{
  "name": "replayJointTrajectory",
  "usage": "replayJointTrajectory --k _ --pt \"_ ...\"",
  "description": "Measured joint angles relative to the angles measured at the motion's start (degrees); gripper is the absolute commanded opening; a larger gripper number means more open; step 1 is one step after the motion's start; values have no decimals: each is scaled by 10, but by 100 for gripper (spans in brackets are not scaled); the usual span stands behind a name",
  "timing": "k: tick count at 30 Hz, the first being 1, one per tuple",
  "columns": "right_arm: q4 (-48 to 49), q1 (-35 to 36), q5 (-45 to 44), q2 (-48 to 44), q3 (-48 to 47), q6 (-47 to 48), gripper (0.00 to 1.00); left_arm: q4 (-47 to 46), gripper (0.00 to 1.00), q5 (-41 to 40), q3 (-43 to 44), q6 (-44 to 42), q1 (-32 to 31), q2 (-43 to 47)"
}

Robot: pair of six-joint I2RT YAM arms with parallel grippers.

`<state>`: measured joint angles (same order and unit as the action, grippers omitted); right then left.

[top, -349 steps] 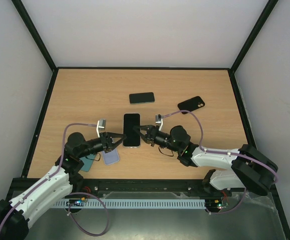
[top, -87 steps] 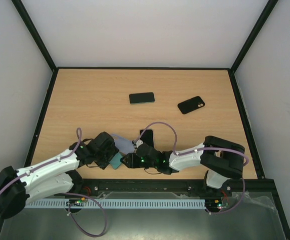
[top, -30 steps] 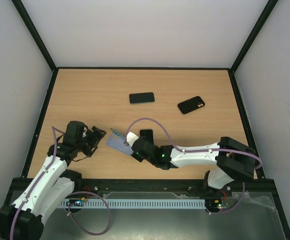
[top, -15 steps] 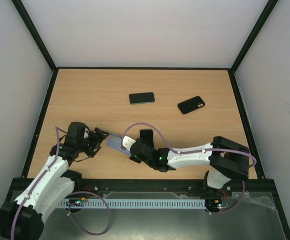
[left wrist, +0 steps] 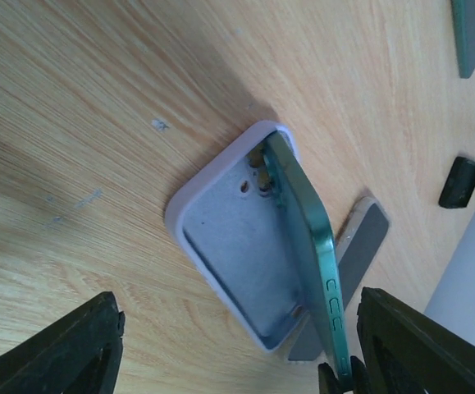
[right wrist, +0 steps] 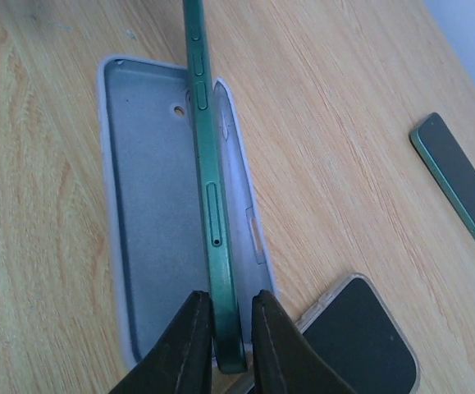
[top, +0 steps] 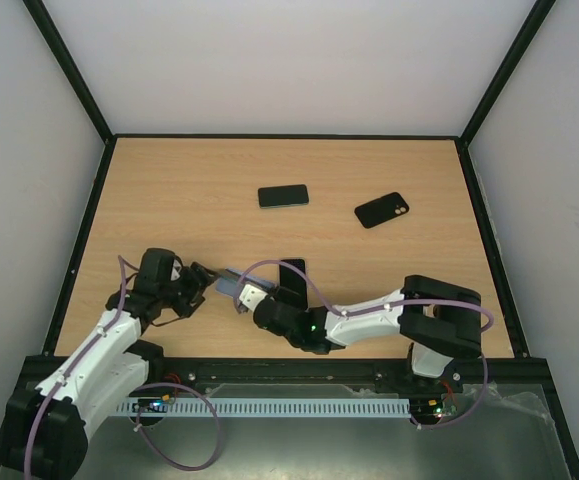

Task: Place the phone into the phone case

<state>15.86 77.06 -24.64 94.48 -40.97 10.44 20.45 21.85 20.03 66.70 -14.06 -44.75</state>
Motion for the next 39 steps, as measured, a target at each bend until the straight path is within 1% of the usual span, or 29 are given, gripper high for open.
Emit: replayJointTrajectory --k 4,9,14,17,23,29,34,37,38,39 --pt "3 10 -19 16 0 3 22 -10 72 4 -6 2 0 -17" --pt "-11 10 -27 35 -3 -14 28 -30 66 5 -9 4 0 -22" --pt "-28 10 -21 43 -9 -38 33 -52 64 7 -34 10 0 -32" --pt "-35 10 -18 45 -10 -52 39 -57 63 7 -43 11 0 -40" --pt "-48 10 -3 43 -11 -78 53 -67 63 4 -44 11 0 -44" --pt "-68 -1 52 12 -11 -114 73 -73 64 3 -44 11 0 -51" --pt "-70 -48 122 -40 -12 -150 89 -73 70 -6 -44 11 -3 -52" --pt "-70 -74 145 -42 -22 -169 96 -73 73 -14 -44 13 -12 -52" --pt "-72 -82 151 -36 -29 -174 100 -73 73 -15 -44 13 -15 -52" --pt "-74 -88 158 -28 -38 -182 98 -73 74 -16 -44 14 -18 -52"
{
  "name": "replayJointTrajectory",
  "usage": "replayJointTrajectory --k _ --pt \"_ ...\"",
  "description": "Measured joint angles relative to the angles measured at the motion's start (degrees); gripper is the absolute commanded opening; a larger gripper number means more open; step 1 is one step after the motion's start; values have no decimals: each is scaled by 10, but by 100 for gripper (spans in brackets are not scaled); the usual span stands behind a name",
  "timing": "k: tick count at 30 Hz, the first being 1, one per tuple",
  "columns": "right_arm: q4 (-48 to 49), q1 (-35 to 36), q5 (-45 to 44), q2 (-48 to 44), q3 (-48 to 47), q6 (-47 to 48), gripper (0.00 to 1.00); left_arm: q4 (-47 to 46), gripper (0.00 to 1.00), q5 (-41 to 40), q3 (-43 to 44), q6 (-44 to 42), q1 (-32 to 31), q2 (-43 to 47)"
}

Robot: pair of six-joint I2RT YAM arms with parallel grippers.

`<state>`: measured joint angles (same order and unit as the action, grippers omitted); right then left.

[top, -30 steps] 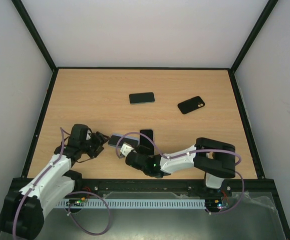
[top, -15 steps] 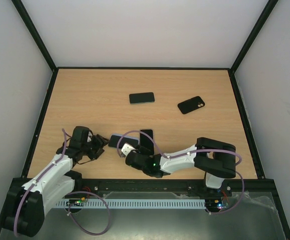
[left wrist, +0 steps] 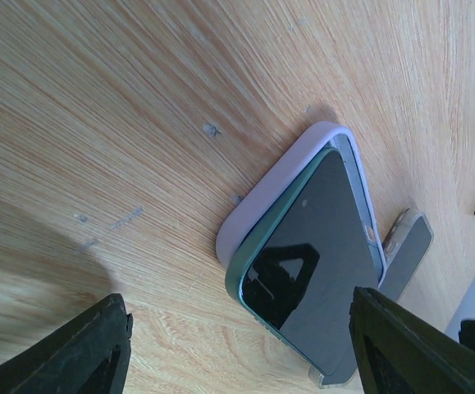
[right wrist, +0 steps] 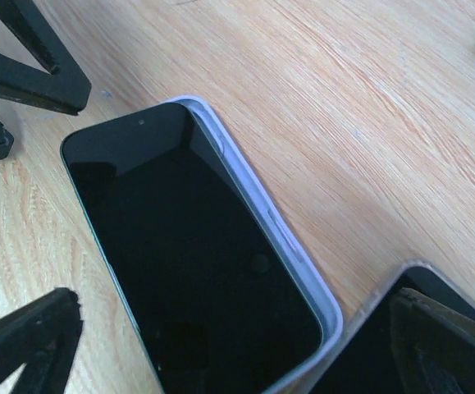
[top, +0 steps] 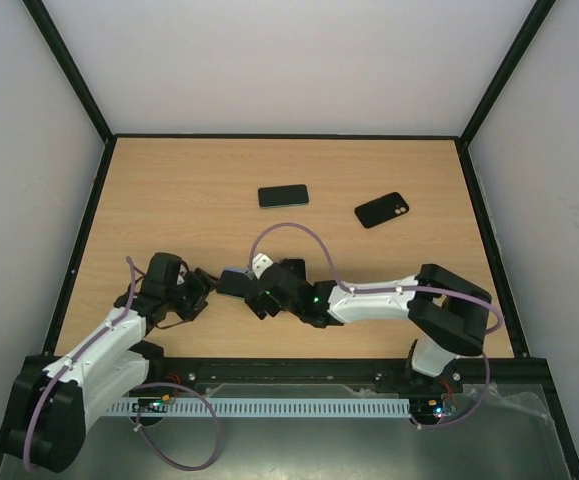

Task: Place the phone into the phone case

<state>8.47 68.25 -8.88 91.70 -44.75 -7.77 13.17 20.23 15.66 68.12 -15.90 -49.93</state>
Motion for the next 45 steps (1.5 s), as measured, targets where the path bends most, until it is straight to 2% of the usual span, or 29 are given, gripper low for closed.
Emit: replayJointTrajectory --k 9,20,28,38,45 --pt "-11 -30 43 75 -56 -28 97 14 74 -17 0 11 -27 9" --pt "-17 -61 72 124 -89 -21 97 35 73 -38 0 19 -38 28" --pt "-18 -69 117 125 -91 -25 98 46 70 -51 1 22 -53 30" --pt "-34 -71 192 121 -90 -71 100 65 66 -78 4 21 -61 39" --pt "-30 -71 251 100 -71 -130 92 63 62 -81 4 22 -67 39"
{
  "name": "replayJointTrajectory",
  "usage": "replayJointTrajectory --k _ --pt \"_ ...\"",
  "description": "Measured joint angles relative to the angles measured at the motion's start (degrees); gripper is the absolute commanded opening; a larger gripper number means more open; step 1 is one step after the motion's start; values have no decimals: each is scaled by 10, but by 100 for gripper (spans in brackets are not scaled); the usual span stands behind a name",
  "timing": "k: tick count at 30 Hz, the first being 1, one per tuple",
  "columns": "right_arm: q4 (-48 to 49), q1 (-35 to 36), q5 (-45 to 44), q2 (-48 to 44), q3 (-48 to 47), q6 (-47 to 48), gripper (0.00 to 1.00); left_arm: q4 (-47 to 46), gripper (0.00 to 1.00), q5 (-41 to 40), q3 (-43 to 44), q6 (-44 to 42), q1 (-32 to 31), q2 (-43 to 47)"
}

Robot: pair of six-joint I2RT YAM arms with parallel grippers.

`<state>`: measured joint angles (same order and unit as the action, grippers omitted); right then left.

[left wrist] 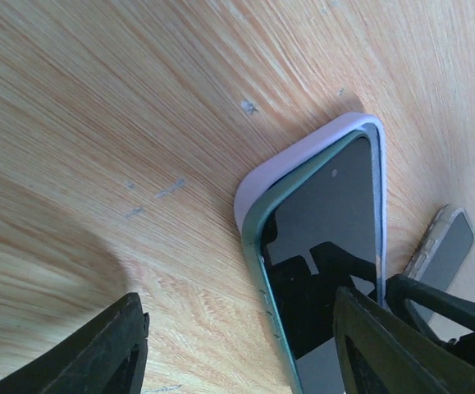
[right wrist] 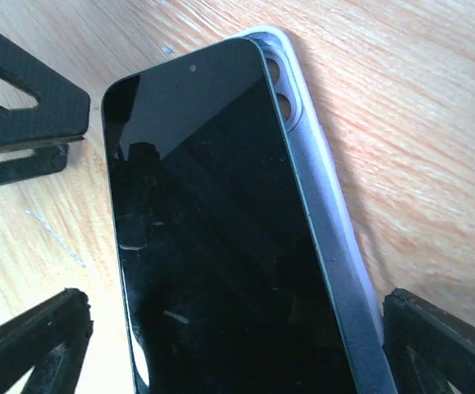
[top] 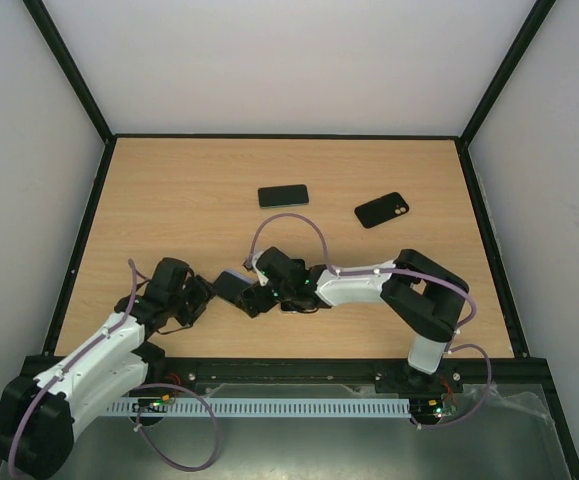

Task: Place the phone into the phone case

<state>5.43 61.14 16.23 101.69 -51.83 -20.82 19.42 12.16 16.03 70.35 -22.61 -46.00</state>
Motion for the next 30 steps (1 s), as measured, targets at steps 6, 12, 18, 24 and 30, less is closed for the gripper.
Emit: replayJointTrajectory --k 6,12,18,24,30 --pt "63 -5 38 -6 34 -99 73 -9 57 -1 0 0 -6 -4" --pt "155 0 81 -12 99 -216 57 -6 56 -11 3 -6 -6 -12" --pt "182 33 97 -6 110 -278 42 10 50 -42 33 -23 -6 -16" --pt "205 61 85 -5 120 -323 31 15 46 -58 38 -35 -6 -23" --pt "198 64 30 -20 136 -337 27 24 46 -69 38 -46 -6 -34"
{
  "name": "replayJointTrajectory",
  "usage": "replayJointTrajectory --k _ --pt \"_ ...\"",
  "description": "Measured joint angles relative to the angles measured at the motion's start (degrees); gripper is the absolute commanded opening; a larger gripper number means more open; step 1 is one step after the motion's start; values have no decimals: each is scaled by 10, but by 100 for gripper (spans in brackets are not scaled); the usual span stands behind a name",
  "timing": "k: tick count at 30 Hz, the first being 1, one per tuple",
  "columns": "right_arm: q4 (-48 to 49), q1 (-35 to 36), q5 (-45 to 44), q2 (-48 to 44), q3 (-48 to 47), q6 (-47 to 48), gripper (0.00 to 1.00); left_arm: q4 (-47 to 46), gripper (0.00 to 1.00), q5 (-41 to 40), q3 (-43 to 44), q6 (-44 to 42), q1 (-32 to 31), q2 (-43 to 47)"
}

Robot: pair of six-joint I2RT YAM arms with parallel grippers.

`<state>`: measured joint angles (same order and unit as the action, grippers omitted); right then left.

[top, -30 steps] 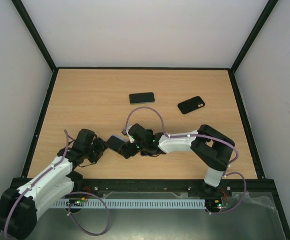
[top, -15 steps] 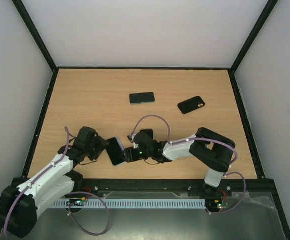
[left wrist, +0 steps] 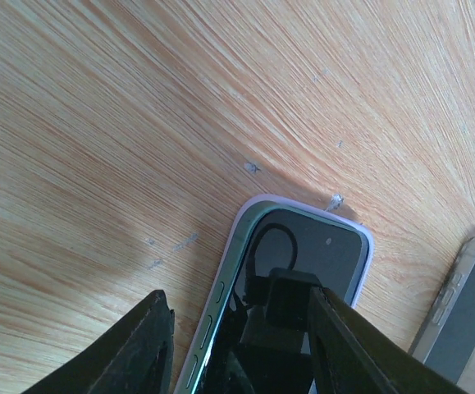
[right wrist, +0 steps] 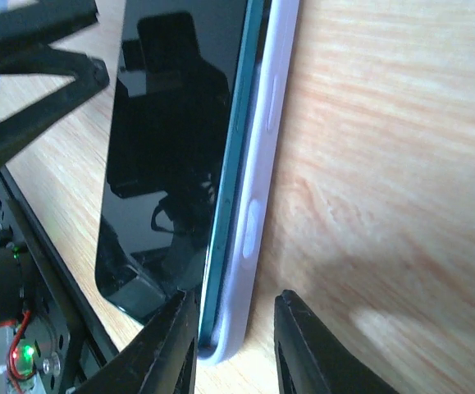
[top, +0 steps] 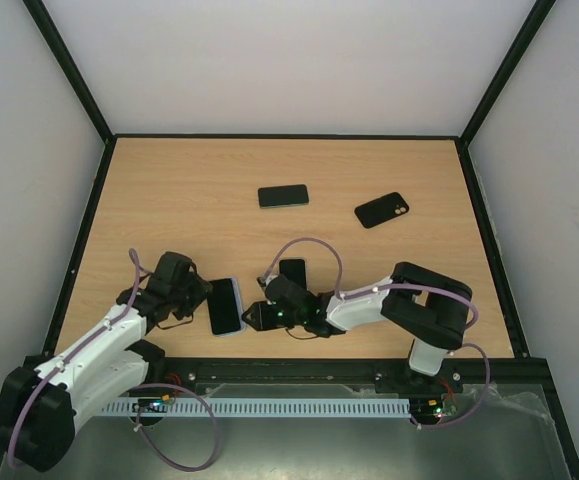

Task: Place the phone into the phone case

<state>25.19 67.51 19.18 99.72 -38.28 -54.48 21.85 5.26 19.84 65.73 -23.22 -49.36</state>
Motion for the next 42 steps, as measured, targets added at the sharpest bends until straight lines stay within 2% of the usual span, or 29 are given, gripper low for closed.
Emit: replayJointTrajectory --k 4,10,23,32,42 --pt "0 -4 -28 -9 -2 0 25 0 41 -3 0 -7 0 0" --pt "1 -16 -38 -2 -11 -3 25 -4 26 5 -7 -13 -1 7" --pt "12 -45 -32 51 -57 -2 24 -43 22 22 -19 -17 -6 -29" --pt "24 -52 -29 76 -70 0 19 -74 9 29 -19 -23 -21 -52" --pt "56 -64 -37 76 -51 -8 16 -96 11 1 4 -24 -58 -99"
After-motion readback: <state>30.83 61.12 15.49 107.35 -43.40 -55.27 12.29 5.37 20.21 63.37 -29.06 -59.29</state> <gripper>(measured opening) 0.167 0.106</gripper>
